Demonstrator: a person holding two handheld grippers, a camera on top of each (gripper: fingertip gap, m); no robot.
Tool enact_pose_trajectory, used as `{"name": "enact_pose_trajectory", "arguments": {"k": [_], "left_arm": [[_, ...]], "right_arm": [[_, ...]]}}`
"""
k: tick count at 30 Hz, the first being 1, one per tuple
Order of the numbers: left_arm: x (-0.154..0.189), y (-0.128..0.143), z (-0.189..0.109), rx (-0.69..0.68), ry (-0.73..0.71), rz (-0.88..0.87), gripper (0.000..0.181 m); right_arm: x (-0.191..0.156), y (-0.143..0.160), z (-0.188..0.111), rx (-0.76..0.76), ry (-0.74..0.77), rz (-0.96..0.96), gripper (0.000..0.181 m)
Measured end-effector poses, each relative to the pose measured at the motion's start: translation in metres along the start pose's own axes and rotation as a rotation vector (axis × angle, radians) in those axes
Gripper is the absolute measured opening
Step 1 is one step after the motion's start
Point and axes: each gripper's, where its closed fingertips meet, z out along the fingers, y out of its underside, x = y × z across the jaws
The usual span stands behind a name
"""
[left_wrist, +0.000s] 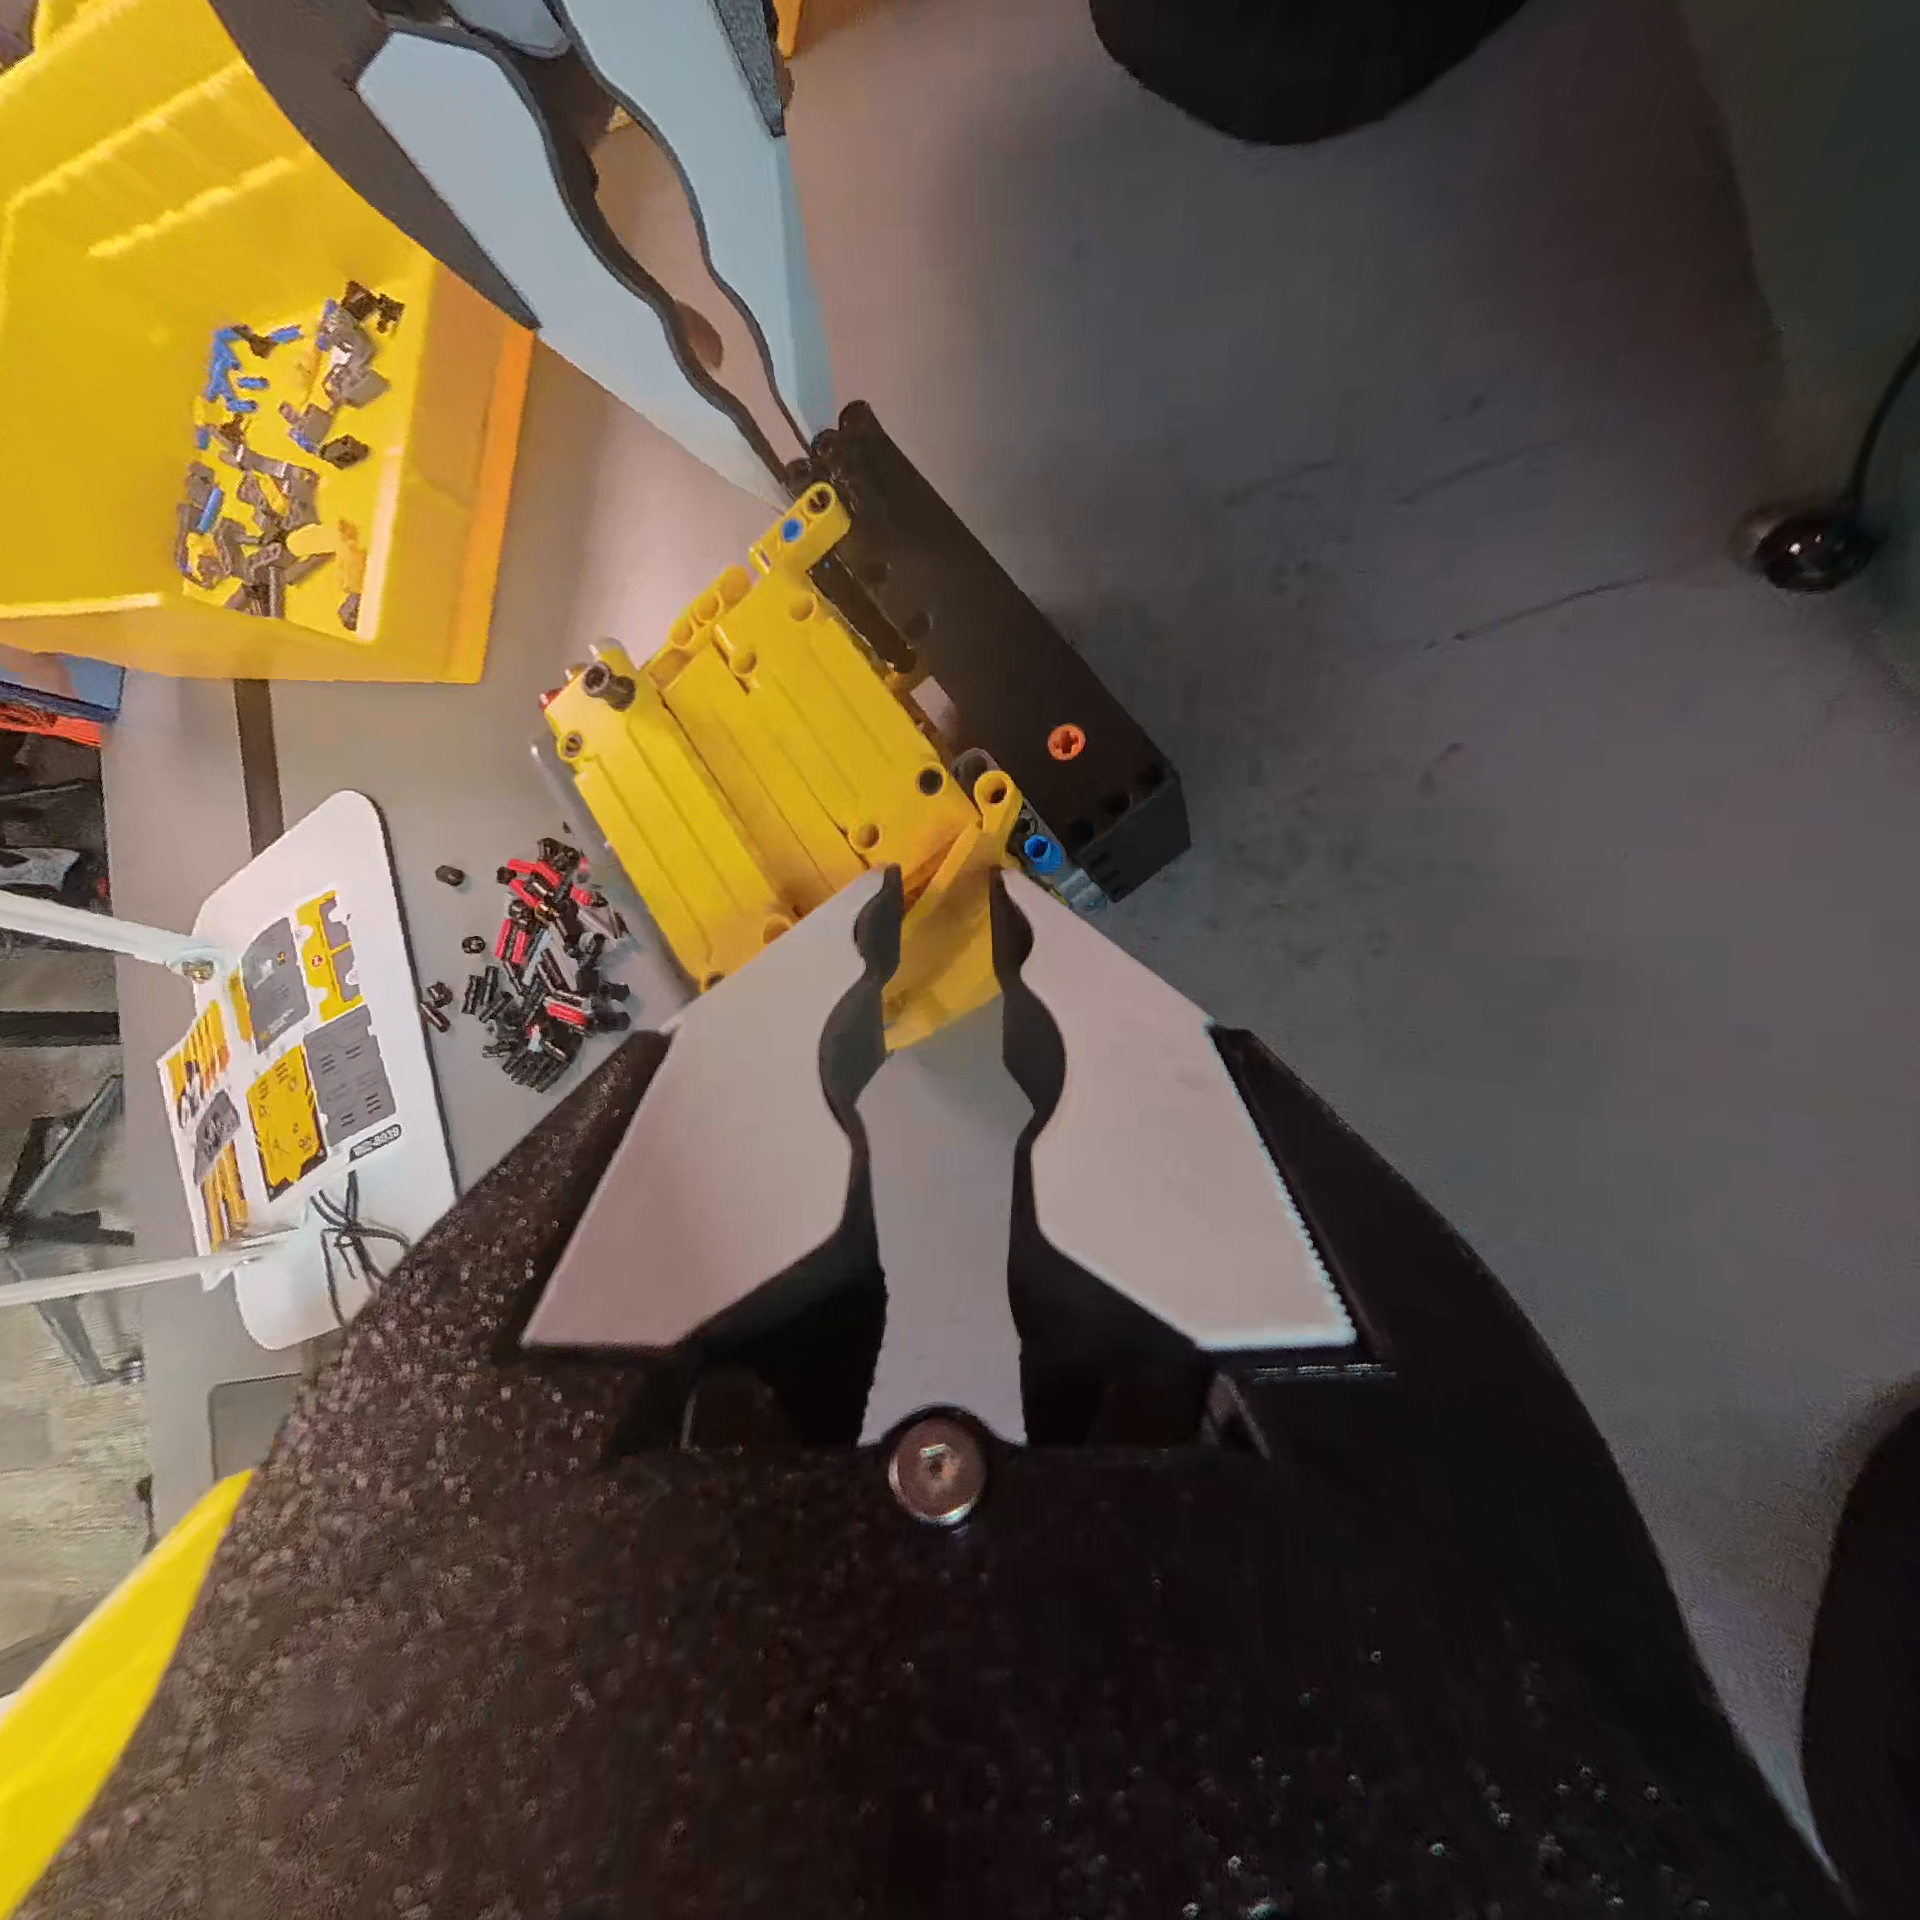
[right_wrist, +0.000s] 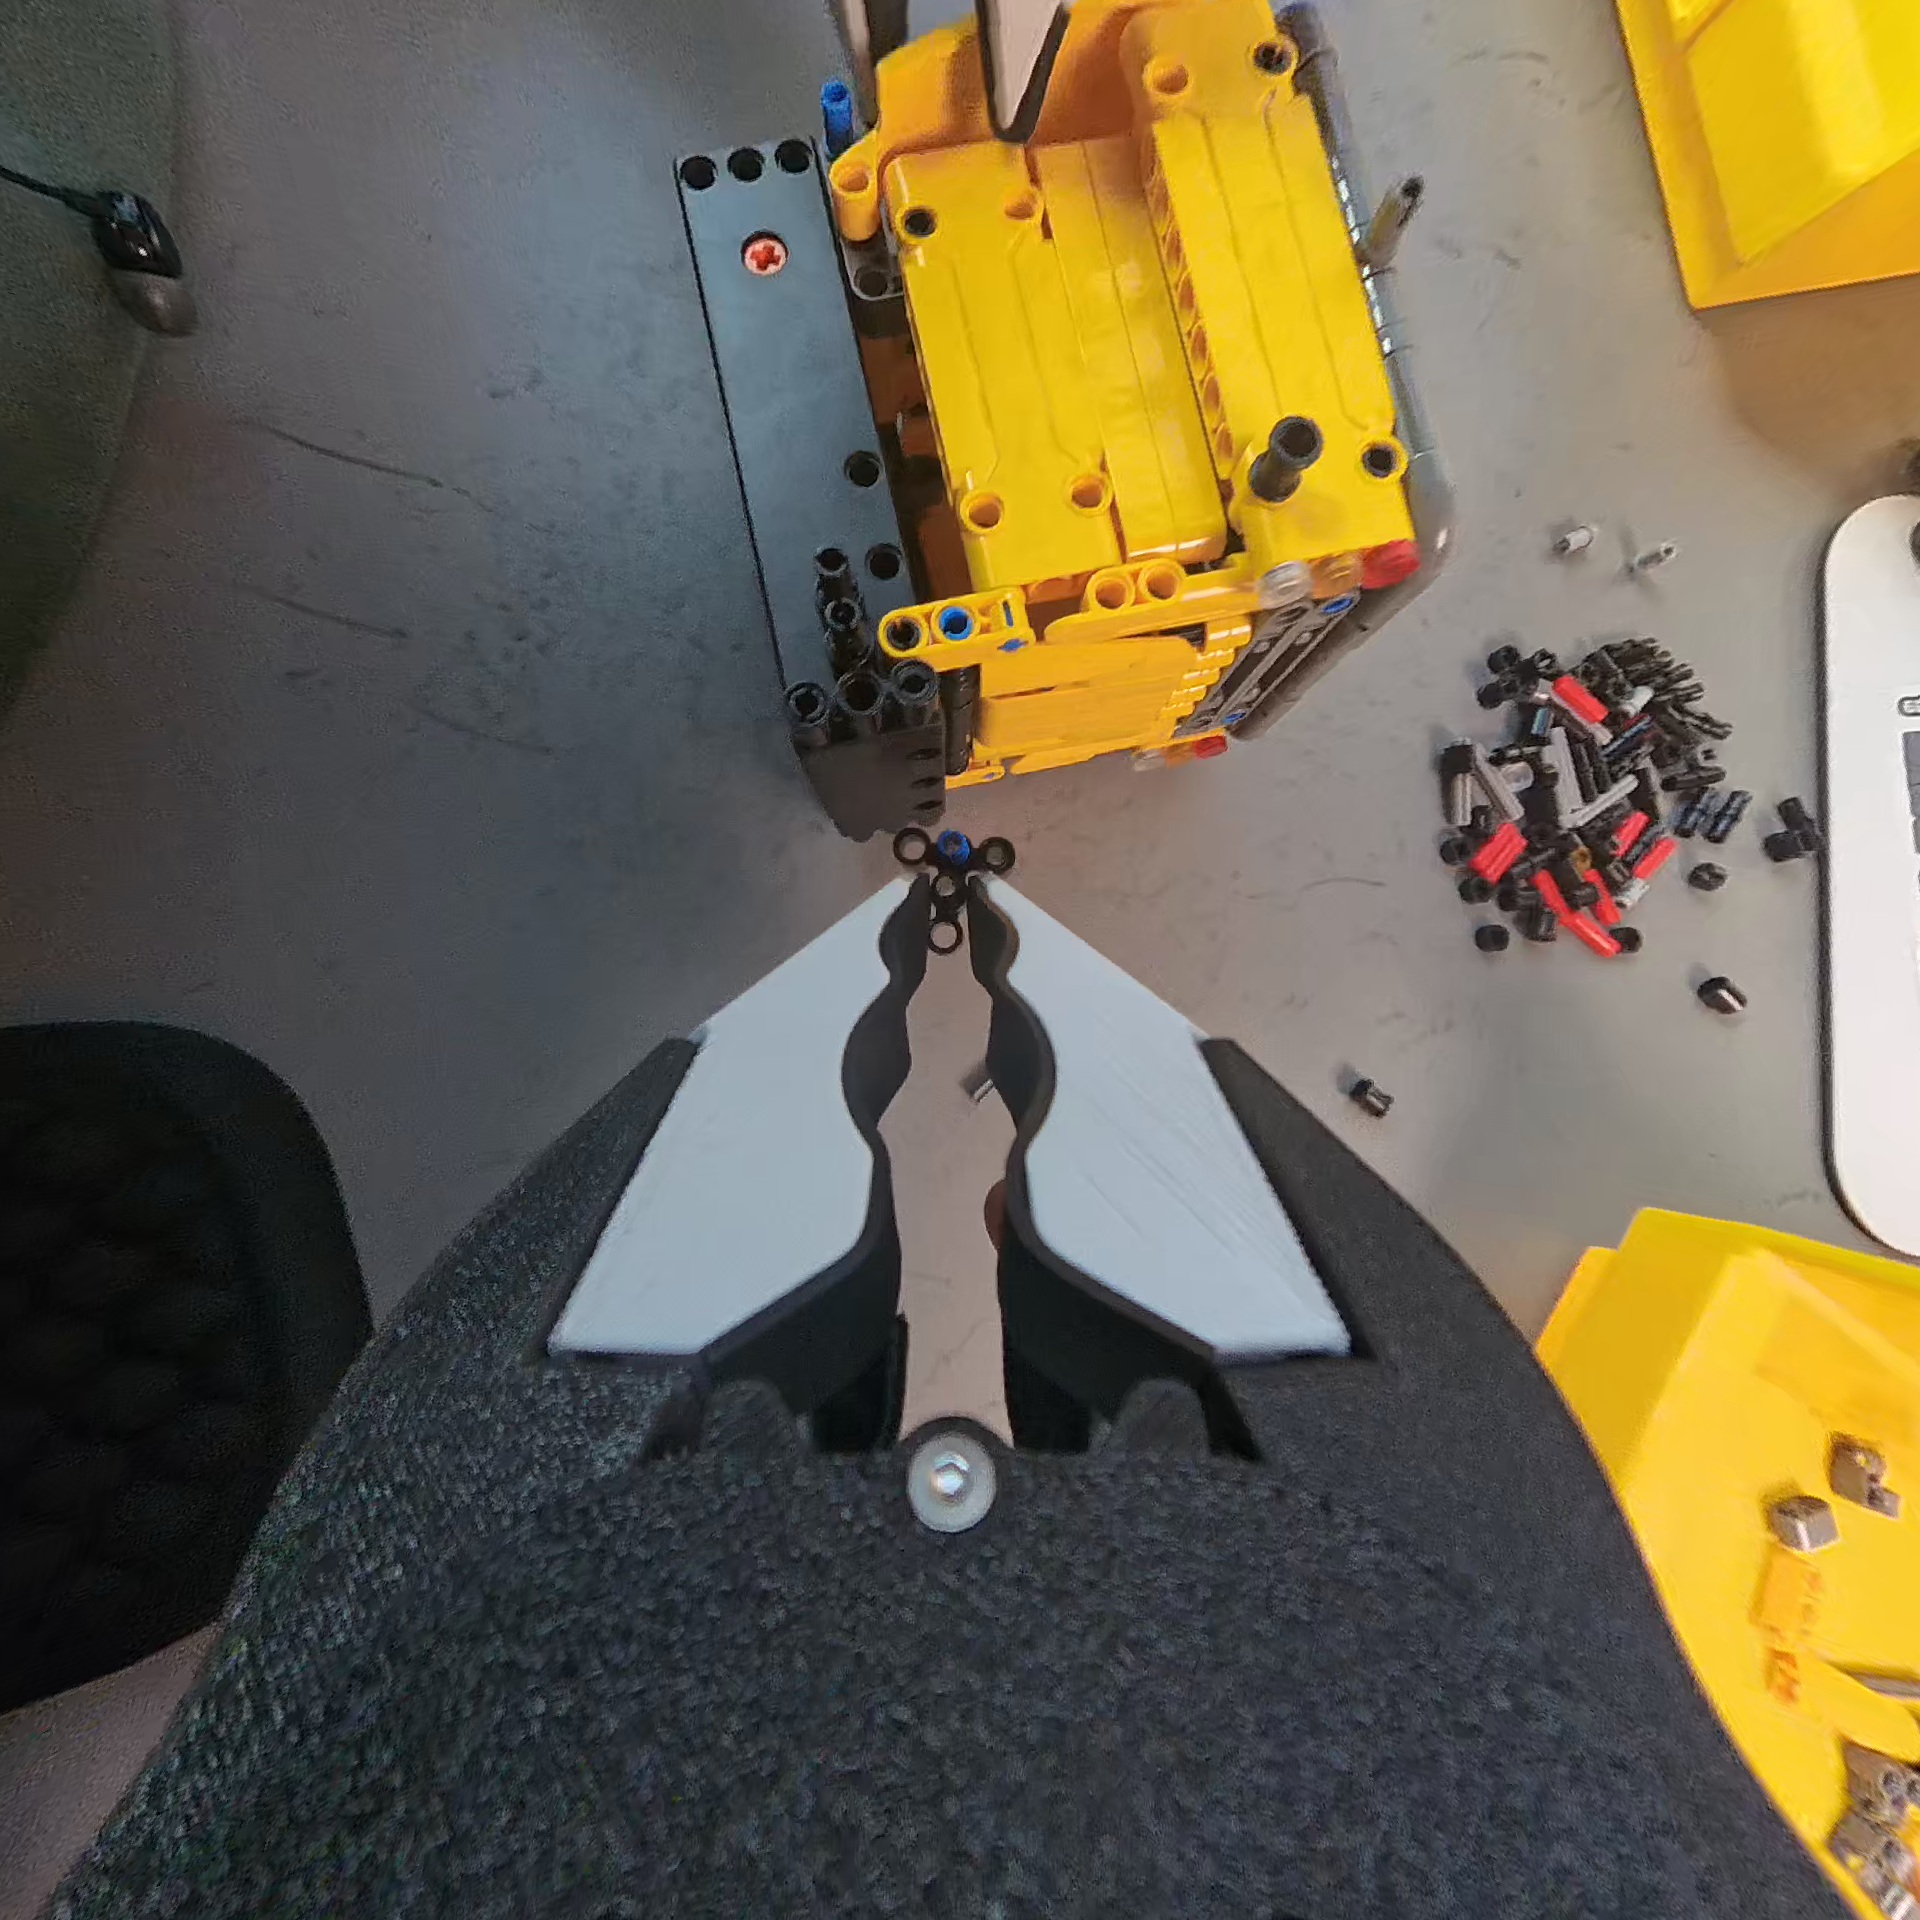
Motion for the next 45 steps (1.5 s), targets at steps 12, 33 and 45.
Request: {"name": "enact_pose_trajectory", "arguments": {"k": [12,33,45], "left_arm": [[0.011,-0.011,-0.005,0.070,0.120,-0.026,0.003],[0.012,-0.039,0.012,0.074,0.078,-0.120,0.003],[0.015,-0.046,0.011,0.156,0.132,-0.149,0.003]], "right_arm": [[-0.019,0.028,0.022,-0.126,0.000,0.019,0.017],[-0.029,-0.076,0.020,0.194,0.380,0.094,0.016],[-0.028,-0.073,0.014,0.222,0.472,0.074,0.007]]}}
